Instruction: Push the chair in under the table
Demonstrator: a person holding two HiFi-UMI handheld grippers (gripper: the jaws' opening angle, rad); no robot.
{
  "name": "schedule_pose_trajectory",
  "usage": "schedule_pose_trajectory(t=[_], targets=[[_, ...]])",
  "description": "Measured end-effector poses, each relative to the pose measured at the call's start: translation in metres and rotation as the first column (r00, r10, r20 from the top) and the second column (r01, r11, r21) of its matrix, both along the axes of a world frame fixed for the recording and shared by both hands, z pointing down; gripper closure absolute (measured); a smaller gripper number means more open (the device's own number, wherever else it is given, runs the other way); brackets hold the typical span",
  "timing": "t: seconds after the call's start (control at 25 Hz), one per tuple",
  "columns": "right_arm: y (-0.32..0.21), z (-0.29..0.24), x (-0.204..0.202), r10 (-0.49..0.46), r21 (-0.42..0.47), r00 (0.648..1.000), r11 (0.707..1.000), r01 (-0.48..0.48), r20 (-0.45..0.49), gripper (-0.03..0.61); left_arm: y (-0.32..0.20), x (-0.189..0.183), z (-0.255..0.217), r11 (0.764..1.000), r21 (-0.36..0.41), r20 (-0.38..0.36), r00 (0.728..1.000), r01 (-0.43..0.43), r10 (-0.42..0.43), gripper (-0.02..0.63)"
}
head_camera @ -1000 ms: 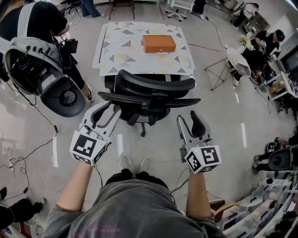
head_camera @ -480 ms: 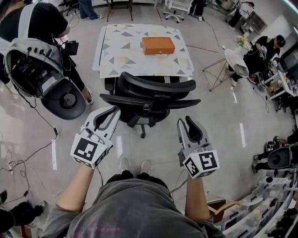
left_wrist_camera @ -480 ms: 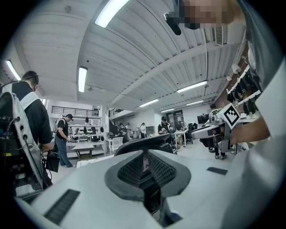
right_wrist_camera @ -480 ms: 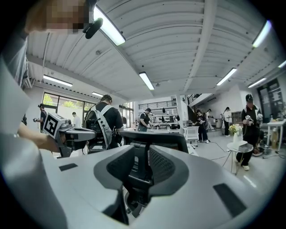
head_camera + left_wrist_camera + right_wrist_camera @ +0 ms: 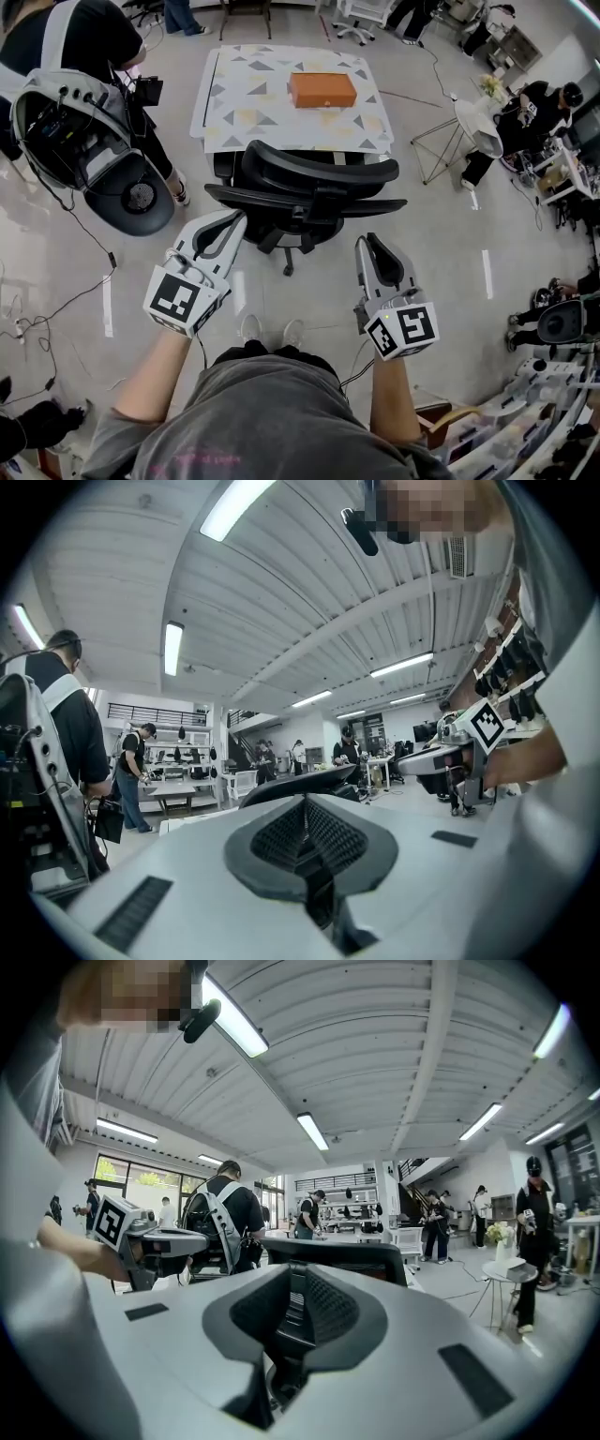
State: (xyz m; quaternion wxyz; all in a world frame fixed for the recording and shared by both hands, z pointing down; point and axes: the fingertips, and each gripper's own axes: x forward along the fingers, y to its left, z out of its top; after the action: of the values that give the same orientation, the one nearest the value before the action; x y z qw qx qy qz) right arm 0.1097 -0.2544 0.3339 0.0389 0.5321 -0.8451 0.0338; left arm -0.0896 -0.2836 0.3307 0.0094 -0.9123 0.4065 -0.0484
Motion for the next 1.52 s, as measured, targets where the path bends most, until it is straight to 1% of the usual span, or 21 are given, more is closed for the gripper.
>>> schedule_pose_trajectory(t=[0.16,0.48,0.84,0.96,1.52], targets=[[0.000,0.002,-0.005,-0.009,0.004,1.000,1.000,0.009,0.001,0.546,0.000,0.000,0.001,1.000,0.001,-0.004,1.000,0.005,-0.005,0.609],[0.003,-0.002,-0.010,-0.028,0.004,1.000,1.000,0.028,0.002,0.563,0.002,0.003,-0.001,1.000,-0.008,-0.013,1.000,0.001,-0.001,0.612],[-0.001,0.000,-0.004,-0.024,-0.001,1.000,1.000,0.024,0.014,0.574,-0.001,0.007,-0.002,1.000,-0.012,-0.025,1.000,-0.004,0.004,0.612],[-0.002,0.002,-0.002,-0.024,-0.005,1.000,1.000,0.024,0.016,0.574,-0.002,0.008,-0.001,1.000,-0.023,-0.019,1.000,-0.004,0.003,0.612],[-0.012,0.007,0.001,-0.043,-0.014,0.999,0.999,0.043,0.011,0.574,-0.010,0.014,0.004,1.000,-0.025,-0.013,1.000,0.005,-0.005,0.612]])
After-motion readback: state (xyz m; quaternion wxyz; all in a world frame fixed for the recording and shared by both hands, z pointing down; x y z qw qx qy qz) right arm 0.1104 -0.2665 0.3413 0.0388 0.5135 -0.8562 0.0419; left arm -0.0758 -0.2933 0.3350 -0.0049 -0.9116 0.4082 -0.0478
